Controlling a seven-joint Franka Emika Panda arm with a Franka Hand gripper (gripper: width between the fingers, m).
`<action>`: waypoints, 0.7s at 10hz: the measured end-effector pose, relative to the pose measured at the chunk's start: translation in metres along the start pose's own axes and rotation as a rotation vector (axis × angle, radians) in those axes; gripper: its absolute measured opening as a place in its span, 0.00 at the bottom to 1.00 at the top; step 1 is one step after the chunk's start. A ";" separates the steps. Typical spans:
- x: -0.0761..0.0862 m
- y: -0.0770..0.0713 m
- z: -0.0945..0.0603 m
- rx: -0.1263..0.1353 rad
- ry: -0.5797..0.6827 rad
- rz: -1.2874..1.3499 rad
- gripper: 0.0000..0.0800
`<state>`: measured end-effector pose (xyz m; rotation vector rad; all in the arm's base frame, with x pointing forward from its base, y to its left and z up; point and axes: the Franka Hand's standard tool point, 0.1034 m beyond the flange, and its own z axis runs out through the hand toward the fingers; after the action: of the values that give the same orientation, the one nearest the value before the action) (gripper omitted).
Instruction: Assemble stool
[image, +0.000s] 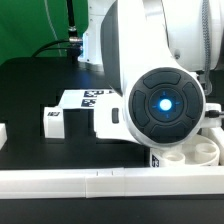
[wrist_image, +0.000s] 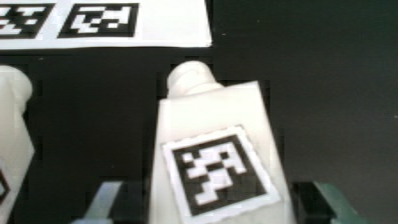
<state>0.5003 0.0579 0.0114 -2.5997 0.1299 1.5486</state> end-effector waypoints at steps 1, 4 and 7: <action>-0.002 -0.003 -0.002 -0.004 0.005 -0.004 0.41; -0.030 -0.014 -0.033 0.006 0.040 -0.023 0.41; -0.032 -0.015 -0.038 0.006 0.058 -0.025 0.41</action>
Offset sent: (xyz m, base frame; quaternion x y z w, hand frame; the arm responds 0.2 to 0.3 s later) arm 0.0087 0.0175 0.0726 0.0526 -0.0158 -0.0164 0.9984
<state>0.5201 0.0680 0.0583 -2.6320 0.1064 1.4630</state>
